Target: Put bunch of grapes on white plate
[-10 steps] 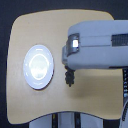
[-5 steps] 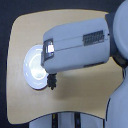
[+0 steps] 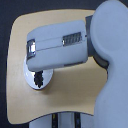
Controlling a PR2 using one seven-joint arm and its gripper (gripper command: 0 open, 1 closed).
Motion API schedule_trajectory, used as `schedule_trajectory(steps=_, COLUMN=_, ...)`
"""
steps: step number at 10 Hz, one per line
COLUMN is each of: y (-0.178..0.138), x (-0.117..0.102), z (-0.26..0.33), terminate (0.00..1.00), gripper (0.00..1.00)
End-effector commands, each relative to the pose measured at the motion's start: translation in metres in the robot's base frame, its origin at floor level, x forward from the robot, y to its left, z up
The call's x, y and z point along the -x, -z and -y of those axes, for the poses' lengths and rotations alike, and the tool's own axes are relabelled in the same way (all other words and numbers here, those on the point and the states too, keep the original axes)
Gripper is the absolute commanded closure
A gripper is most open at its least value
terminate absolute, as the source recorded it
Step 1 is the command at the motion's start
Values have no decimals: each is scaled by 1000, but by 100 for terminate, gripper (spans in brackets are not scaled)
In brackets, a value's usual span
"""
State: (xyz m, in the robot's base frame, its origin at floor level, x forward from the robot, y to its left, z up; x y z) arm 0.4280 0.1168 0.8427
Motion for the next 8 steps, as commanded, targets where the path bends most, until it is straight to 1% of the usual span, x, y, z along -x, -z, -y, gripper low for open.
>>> schedule_trajectory(steps=1, y=34, x=-12, z=-47, terminate=0, gripper=100)
schedule_trajectory(steps=3, y=40, x=-12, z=-50, terminate=0, gripper=100)
schedule_trajectory(steps=6, y=50, x=-4, z=-46, terminate=0, gripper=100)
schedule_trajectory(steps=8, y=51, x=1, z=-49, terminate=0, gripper=100)
